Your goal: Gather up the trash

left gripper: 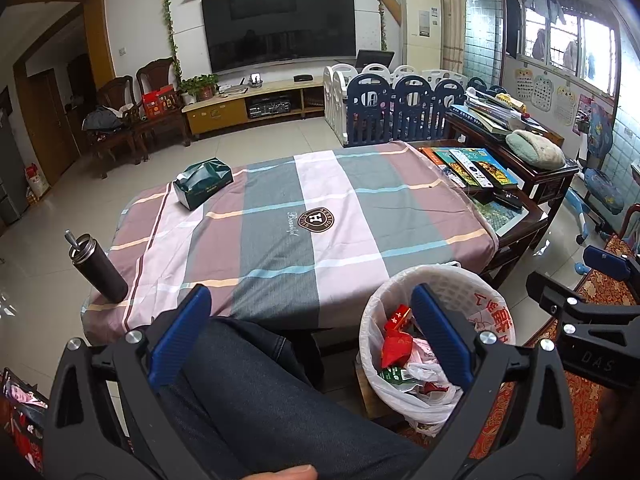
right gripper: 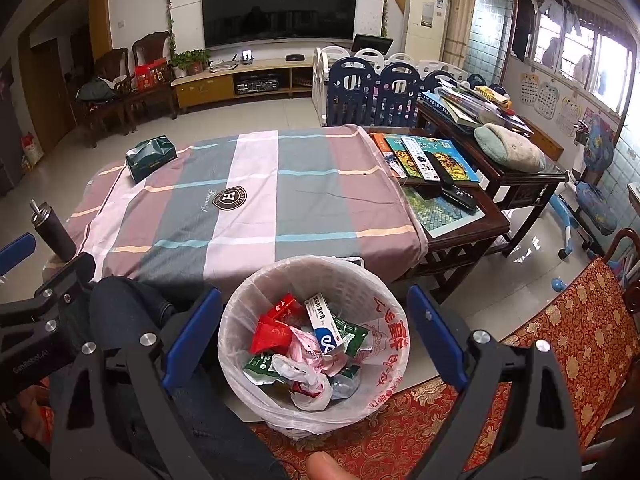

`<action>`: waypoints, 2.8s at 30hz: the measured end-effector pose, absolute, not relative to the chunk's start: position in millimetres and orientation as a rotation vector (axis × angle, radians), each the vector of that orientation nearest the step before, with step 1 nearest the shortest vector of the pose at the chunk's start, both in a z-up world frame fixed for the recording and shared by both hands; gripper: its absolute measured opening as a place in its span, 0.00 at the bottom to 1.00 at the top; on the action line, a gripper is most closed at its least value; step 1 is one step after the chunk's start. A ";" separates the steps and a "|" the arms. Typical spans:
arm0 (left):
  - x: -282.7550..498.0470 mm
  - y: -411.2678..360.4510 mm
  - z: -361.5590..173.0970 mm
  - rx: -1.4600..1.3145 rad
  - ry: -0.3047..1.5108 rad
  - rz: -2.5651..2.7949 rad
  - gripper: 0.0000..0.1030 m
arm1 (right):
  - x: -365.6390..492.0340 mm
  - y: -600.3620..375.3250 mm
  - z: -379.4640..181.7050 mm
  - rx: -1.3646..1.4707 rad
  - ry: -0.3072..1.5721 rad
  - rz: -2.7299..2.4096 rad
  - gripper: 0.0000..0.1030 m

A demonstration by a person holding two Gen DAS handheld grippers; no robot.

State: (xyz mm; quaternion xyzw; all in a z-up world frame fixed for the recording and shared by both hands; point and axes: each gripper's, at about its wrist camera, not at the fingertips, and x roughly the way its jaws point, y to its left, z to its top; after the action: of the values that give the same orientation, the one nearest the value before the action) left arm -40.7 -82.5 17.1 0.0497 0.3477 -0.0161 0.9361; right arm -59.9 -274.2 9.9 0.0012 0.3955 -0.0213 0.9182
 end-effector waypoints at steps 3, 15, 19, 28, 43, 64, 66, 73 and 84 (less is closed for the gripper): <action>-40.6 -82.3 17.0 0.102 0.712 -0.032 0.97 | -59.8 -274.8 9.8 0.003 0.813 -0.044 0.89; -40.7 -82.4 17.1 0.102 0.711 -0.033 0.97 | -59.6 -275.5 9.9 0.003 0.812 -0.043 0.89; -40.9 -82.6 17.0 0.102 0.712 -0.033 0.97 | -59.5 -275.5 9.9 0.004 0.813 -0.044 0.89; -41.3 -84.2 15.9 0.104 0.714 -0.036 0.97 | -59.2 -276.2 9.5 0.005 0.815 -0.045 0.89; -41.3 -84.7 16.4 0.104 0.716 -0.035 0.97 | -58.9 -276.9 8.2 0.008 0.817 -0.045 0.89; -42.0 -87.9 11.8 0.108 0.719 -0.040 0.97 | -59.7 -273.8 2.9 0.011 0.824 -0.044 0.89; -40.9 -87.4 12.5 0.107 0.720 -0.039 0.97 | -59.9 -273.5 2.9 0.010 0.825 -0.045 0.89; -41.6 -87.7 12.5 0.108 0.720 -0.039 0.97 | -59.7 -273.3 1.7 0.011 0.826 -0.045 0.89; -41.2 -88.6 11.5 0.108 0.722 -0.042 0.97 | -60.6 -271.6 -1.0 0.014 0.829 -0.045 0.89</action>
State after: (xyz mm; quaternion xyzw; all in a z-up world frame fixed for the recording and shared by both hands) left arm -41.2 -88.6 11.5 0.0530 0.3528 -0.0205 0.9340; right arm -60.6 -271.6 -1.0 0.0068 0.4029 -0.0218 0.9150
